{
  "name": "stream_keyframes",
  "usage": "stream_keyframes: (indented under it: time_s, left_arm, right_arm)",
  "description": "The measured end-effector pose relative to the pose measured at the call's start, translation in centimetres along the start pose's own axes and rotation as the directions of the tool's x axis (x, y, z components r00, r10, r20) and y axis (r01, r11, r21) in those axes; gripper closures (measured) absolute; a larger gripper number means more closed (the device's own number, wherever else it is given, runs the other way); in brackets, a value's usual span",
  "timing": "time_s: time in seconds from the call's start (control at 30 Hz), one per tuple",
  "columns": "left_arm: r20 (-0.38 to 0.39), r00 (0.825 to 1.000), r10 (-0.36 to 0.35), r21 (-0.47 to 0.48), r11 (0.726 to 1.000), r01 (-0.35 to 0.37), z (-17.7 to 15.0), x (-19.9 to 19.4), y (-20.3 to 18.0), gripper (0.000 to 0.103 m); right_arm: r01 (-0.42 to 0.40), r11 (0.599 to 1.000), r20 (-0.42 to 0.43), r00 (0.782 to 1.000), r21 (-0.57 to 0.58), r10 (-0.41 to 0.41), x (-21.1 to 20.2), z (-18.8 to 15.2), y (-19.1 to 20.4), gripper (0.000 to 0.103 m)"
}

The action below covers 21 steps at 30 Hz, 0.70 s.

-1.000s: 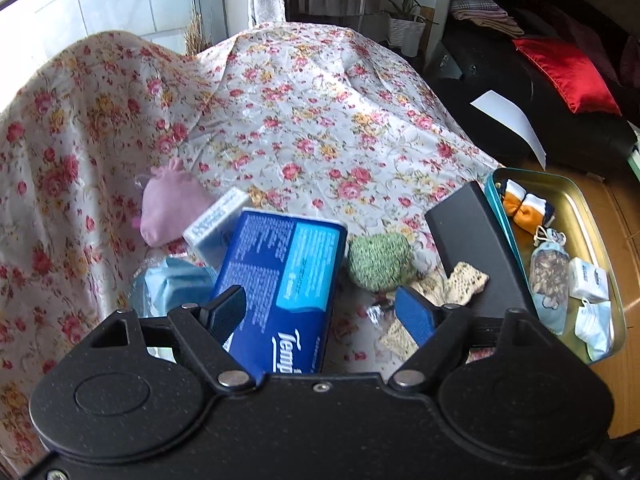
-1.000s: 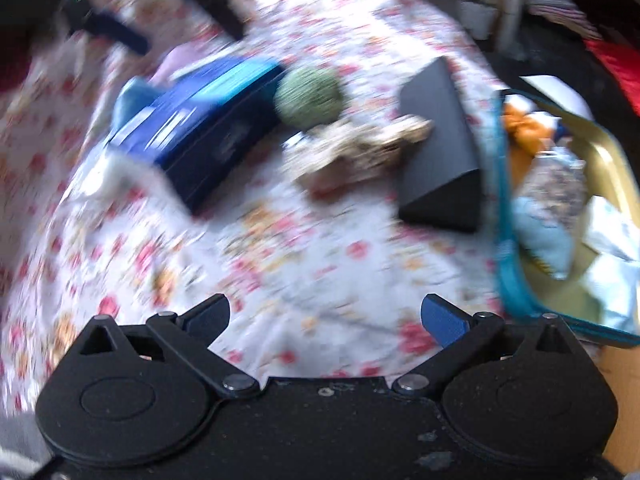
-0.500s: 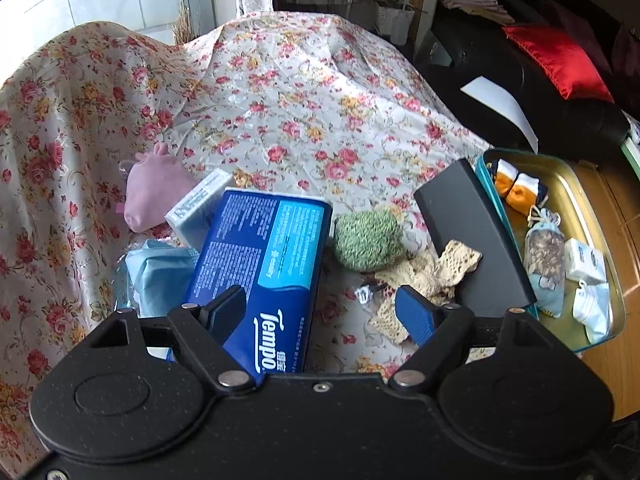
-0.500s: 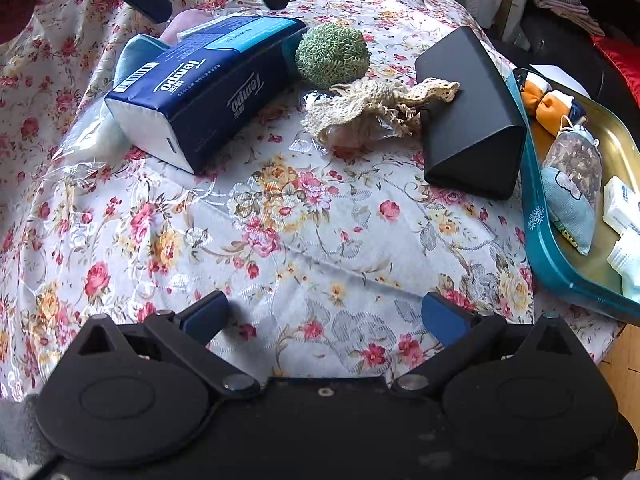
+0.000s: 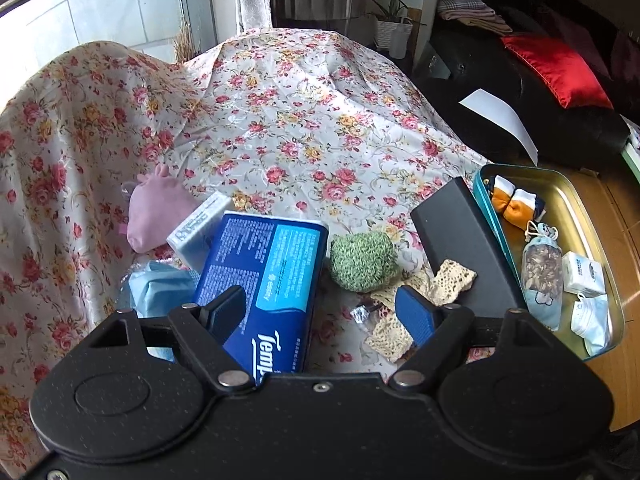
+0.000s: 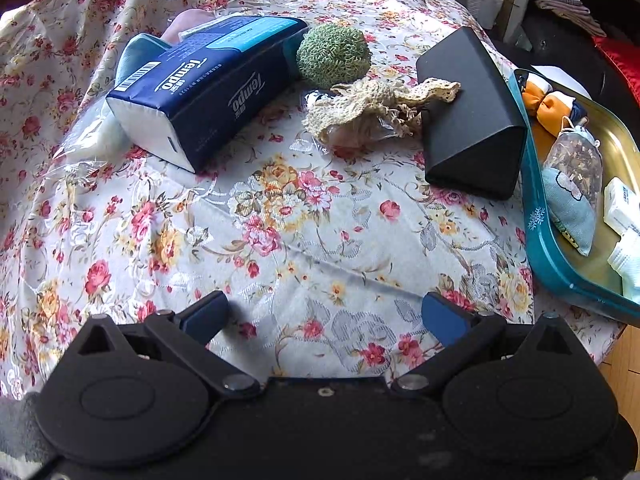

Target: Organize soft objects

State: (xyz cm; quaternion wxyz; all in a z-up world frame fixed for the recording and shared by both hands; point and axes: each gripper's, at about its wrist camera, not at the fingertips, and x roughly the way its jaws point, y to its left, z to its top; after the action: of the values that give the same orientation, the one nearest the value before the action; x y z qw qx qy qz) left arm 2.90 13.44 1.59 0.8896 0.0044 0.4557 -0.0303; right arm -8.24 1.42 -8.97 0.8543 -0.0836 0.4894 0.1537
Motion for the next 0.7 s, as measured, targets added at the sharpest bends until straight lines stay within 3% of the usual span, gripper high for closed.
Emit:
stream_keyframes:
  time_s: [0.53, 0.7]
  left_arm:
    - [-0.016, 1.0, 0.014, 0.016, 1.0, -0.014, 0.9, 1.2, 0.3, 0.025]
    - [-0.037, 0.999, 0.022, 0.071, 0.997, -0.019, 1.3, 3.1, -0.9, 0.025]
  right_arm:
    - [0.0, 1.0, 0.001, 1.0, 0.002, 0.0, 0.0, 0.0, 0.0, 0.0]
    - [0.001, 1.0, 0.003, 1.0, 0.003, -0.001, 0.0, 0.1, 0.0, 0.0]
